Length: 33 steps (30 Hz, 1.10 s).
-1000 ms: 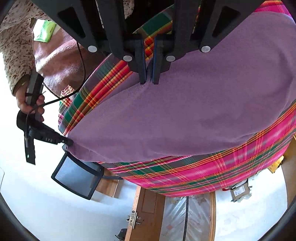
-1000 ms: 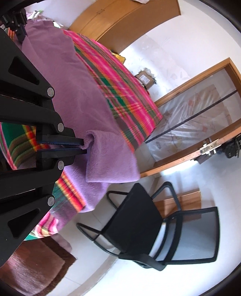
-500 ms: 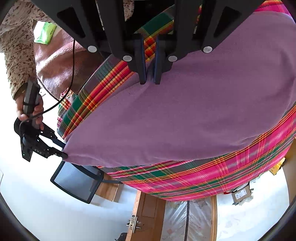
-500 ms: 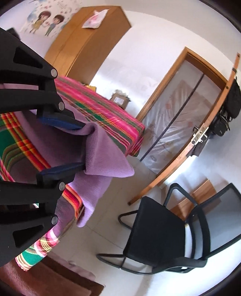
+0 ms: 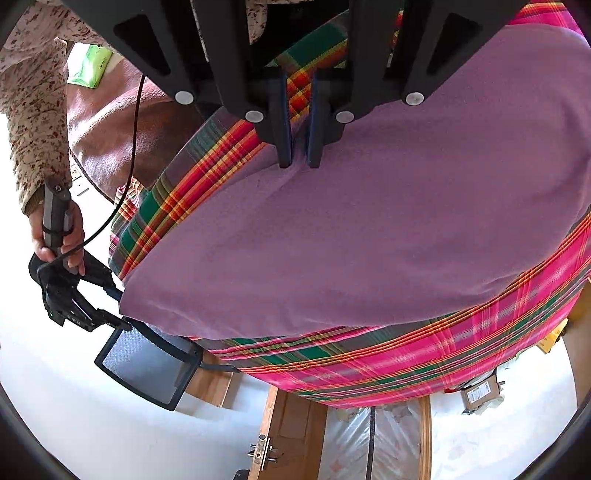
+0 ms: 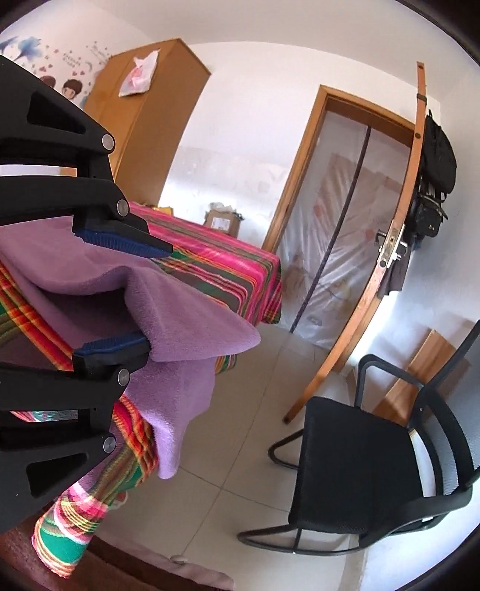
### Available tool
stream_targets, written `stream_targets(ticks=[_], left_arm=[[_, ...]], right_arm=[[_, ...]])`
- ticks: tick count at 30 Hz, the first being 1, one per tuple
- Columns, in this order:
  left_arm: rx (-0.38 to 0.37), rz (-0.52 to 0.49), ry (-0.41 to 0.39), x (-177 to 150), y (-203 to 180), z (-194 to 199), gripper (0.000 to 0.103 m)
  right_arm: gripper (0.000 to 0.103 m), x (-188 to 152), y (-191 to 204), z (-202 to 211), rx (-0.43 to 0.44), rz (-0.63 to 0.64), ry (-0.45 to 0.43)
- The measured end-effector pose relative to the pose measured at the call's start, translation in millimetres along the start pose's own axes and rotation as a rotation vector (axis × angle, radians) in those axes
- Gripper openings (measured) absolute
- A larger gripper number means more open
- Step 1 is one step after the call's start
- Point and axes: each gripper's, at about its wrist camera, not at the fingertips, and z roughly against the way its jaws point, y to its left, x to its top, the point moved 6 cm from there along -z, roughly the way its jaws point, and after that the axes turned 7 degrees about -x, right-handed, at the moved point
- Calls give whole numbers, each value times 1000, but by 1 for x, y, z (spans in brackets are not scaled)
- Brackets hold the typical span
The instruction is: Fold clothes
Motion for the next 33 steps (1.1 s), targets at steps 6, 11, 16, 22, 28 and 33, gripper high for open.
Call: stream_targets(ticks=[6,11,16,22,28,33], left_arm=[[2,5,0,0,0,0,7],[2,0,-2,1,-1,1,7],[-10,0,-6,0,-1,3,8],[-16,3,13,-3,2,-3,8],[-14,4,19,-2,1,-5,8],[-18,9,18,-3,3,-6,8]], right_arm=[[4,11,1,-2,-21,-14,-1],[4,19,13,11,-53,79,-63],[3,20,10,14,-96,115,-89],[4,6,-19,2,-151,82,-70],[4,16,-22,6,-74,24,-93],[4,19,-6,21,-134,116,-176]])
